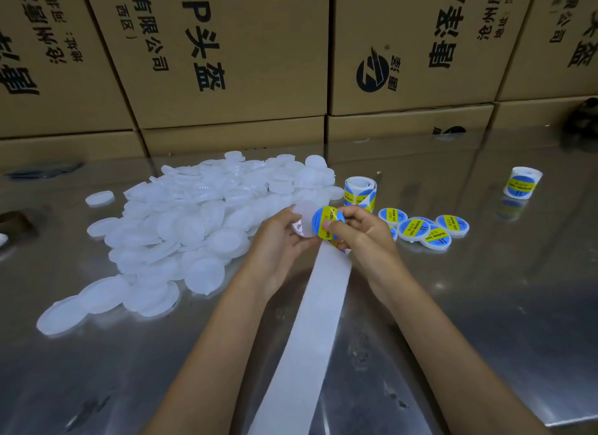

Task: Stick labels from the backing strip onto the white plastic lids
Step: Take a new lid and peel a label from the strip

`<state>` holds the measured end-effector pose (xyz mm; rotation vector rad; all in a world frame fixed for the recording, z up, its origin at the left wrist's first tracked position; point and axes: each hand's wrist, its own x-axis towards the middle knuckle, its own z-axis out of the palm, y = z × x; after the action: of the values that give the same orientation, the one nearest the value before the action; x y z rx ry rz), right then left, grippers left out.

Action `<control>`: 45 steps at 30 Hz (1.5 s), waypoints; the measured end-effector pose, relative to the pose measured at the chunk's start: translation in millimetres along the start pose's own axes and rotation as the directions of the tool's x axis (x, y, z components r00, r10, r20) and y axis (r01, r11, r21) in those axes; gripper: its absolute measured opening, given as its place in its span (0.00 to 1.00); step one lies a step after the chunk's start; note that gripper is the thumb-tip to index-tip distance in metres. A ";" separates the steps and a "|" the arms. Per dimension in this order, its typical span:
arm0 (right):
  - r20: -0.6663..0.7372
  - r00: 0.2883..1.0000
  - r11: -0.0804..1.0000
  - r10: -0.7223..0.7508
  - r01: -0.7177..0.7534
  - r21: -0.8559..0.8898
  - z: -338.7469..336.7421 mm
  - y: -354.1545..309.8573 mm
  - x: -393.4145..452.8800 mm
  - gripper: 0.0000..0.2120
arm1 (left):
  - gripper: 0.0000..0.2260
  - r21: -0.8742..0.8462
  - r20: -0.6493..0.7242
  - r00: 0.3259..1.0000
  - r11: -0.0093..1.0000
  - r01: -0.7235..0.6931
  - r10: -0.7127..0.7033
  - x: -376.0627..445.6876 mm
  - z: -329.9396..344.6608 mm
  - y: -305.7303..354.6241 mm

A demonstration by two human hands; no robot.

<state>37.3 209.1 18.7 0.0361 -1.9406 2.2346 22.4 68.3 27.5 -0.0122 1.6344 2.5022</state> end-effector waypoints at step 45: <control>-0.162 0.923 0.835 -0.350 0.229 -0.500 -1.9 15.8 4.5 0.20 | 0.15 -0.222 0.140 0.985 0.967 0.127 -0.098 -10.2 12.5 3.3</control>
<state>30.6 209.4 3.6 -0.0121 -2.1123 1.4527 33.0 77.2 36.5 0.0275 1.2519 2.5327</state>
